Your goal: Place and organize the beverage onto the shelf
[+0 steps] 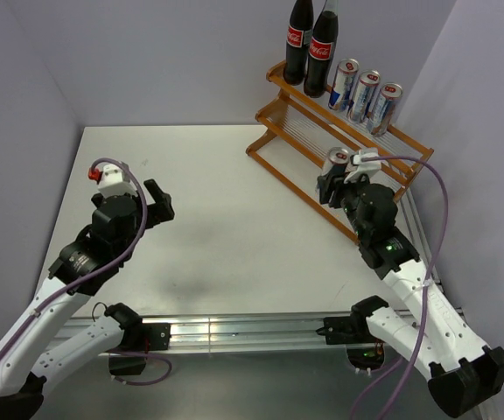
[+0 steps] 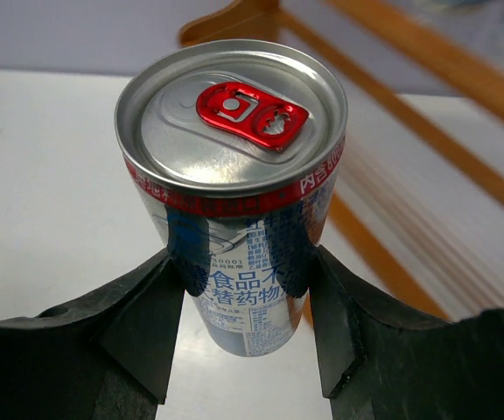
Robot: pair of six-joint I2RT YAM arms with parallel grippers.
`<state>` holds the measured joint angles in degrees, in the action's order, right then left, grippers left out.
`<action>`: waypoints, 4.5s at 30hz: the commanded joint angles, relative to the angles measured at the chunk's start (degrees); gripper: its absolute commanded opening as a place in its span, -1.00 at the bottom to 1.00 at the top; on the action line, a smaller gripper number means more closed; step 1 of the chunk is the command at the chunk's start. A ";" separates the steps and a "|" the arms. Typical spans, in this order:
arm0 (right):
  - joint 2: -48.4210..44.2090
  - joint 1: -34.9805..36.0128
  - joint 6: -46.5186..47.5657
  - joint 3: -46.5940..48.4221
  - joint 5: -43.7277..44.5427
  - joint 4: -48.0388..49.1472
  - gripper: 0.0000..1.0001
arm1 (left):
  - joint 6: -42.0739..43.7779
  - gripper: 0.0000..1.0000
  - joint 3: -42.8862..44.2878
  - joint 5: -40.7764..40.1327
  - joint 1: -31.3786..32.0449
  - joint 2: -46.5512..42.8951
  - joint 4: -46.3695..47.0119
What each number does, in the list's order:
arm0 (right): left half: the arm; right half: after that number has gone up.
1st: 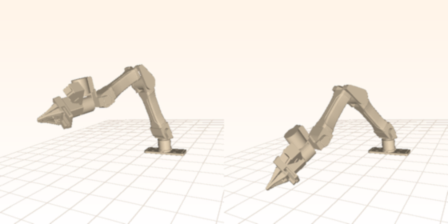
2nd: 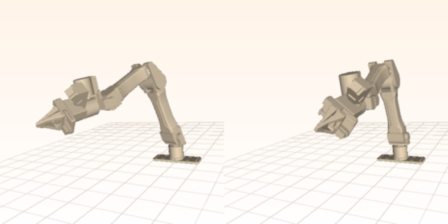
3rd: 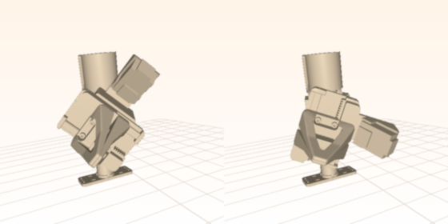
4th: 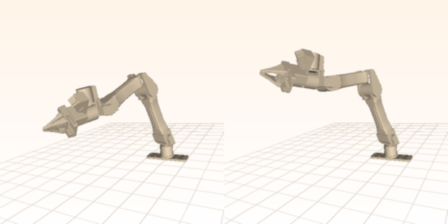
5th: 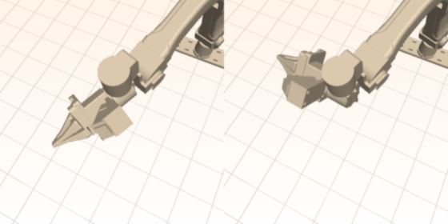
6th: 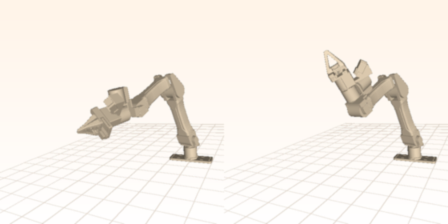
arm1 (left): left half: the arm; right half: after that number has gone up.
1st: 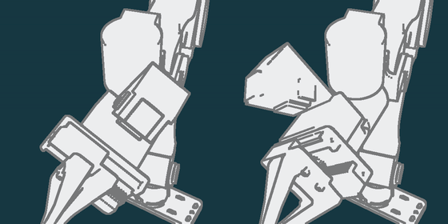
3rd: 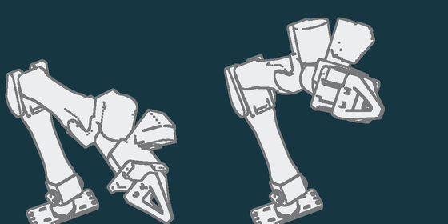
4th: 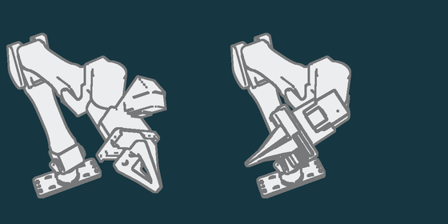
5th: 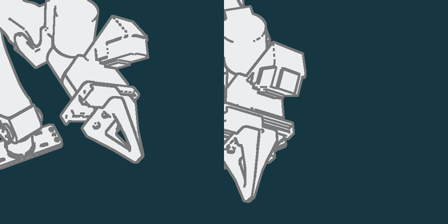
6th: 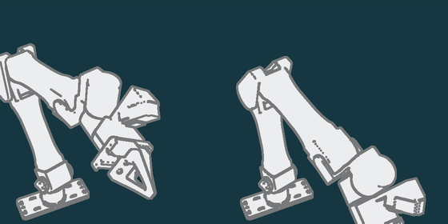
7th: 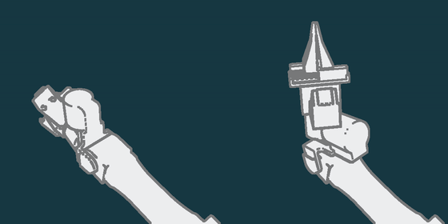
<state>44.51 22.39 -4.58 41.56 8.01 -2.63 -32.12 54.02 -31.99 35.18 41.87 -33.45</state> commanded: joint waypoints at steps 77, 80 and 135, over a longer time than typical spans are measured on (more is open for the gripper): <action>18.95 -36.28 1.06 24.97 -8.19 7.03 0.68 | 7.07 0.99 -1.37 10.89 -4.85 -0.38 3.92; 18.07 -36.19 0.45 25.15 -6.78 6.33 0.99 | 7.07 0.99 -1.37 11.60 -5.47 -0.21 3.92; -18.67 1.16 -6.93 16.36 10.09 -46.92 1.00 | 9.53 0.99 16.47 8.69 -19.71 4.19 -16.46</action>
<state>24.82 23.11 -11.31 56.40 15.99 -44.84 -23.18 67.77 -25.26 15.05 48.03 -45.82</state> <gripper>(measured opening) 0.997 0.995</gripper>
